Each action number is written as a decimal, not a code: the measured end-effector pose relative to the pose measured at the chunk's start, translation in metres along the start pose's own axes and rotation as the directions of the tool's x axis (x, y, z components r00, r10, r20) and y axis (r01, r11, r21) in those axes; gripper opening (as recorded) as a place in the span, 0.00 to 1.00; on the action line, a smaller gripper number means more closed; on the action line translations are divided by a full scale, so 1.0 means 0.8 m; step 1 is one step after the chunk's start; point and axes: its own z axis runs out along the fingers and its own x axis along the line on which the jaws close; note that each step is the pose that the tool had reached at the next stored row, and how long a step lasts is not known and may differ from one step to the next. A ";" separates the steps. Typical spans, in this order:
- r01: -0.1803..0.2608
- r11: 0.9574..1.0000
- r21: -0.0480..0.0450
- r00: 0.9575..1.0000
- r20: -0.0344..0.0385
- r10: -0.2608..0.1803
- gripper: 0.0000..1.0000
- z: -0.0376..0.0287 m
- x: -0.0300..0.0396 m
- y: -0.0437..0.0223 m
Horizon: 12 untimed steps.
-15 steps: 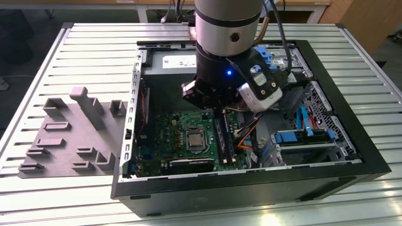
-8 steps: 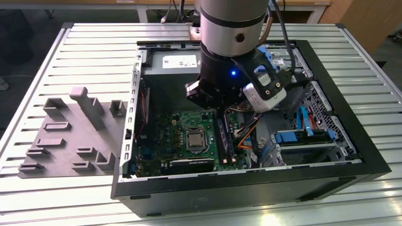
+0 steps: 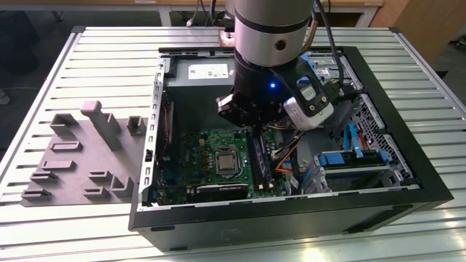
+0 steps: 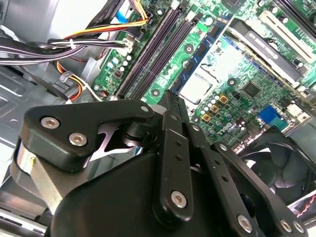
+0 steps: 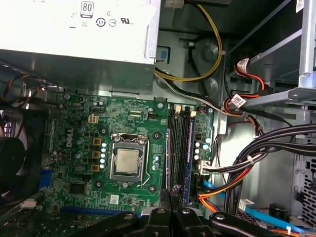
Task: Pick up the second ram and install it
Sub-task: 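Insert the second ram into the second slot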
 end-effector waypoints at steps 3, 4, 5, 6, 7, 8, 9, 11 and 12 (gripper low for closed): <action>0.000 1.000 -0.001 1.000 0.000 0.000 0.11 0.0010 -0.0007 -0.0001; 0.000 1.000 -0.001 1.000 0.000 0.000 0.11 0.0014 -0.0009 -0.0001; 0.000 1.000 -0.001 1.000 0.000 0.000 0.11 0.0017 -0.0012 -0.0001; 0.000 1.000 -0.001 1.000 0.000 0.000 0.11 0.0019 -0.0014 -0.0002; 0.000 1.000 -0.001 1.000 0.000 0.000 0.11 0.0023 -0.0016 -0.0002; 0.000 1.000 -0.002 1.000 0.000 0.000 0.11 0.0027 -0.0016 -0.0002; 0.000 1.000 -0.002 1.000 0.000 0.000 0.11 0.0032 -0.0016 -0.0002; 0.000 1.000 -0.003 1.000 0.000 0.000 0.11 0.0040 -0.0017 -0.0003; 0.000 1.000 -0.004 1.000 0.000 0.000 0.11 0.0043 -0.0016 -0.0003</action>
